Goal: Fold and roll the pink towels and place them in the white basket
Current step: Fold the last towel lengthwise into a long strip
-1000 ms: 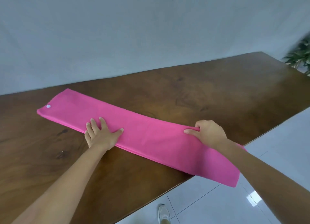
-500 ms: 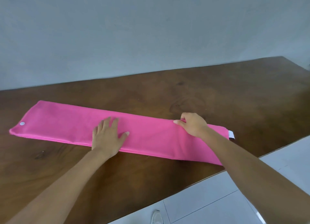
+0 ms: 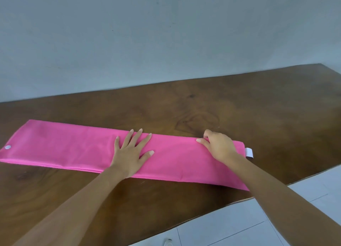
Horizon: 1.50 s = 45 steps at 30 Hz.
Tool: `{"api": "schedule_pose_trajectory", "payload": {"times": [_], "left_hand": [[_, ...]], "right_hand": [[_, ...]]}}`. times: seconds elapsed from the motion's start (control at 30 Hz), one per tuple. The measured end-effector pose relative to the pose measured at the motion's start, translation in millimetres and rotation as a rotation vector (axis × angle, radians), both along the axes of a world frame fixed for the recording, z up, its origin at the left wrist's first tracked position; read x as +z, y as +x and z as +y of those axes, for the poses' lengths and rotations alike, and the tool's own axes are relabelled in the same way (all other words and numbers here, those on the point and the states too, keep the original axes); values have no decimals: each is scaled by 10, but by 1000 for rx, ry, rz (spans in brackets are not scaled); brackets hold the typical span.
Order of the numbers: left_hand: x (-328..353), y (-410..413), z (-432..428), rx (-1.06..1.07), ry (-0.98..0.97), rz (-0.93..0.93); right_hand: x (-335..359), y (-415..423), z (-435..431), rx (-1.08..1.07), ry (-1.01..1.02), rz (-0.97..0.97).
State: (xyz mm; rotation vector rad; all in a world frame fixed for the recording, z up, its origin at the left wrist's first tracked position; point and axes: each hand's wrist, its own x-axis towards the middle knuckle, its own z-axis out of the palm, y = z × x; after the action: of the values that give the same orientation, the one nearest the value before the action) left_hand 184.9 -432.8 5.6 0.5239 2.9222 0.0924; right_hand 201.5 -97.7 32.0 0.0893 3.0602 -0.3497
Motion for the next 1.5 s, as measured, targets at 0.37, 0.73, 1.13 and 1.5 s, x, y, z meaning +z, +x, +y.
{"api": "schedule_pose_trajectory", "payload": {"times": [0.37,0.73,1.13,1.5], "left_hand": [[-8,149,162,158,-27,23],[-15,56,-633,4,94,55],[-60,-18,-2220,218,66,67],[-14,-123,-3223,497,95,129]], "right_hand": [[92,-18,-988,136,-357,127],[-14,50,-2171,24,-56,-220],[-223,70,-2355,-82,144,-183],[-265,57,-2402,-120,213,-203]]}}
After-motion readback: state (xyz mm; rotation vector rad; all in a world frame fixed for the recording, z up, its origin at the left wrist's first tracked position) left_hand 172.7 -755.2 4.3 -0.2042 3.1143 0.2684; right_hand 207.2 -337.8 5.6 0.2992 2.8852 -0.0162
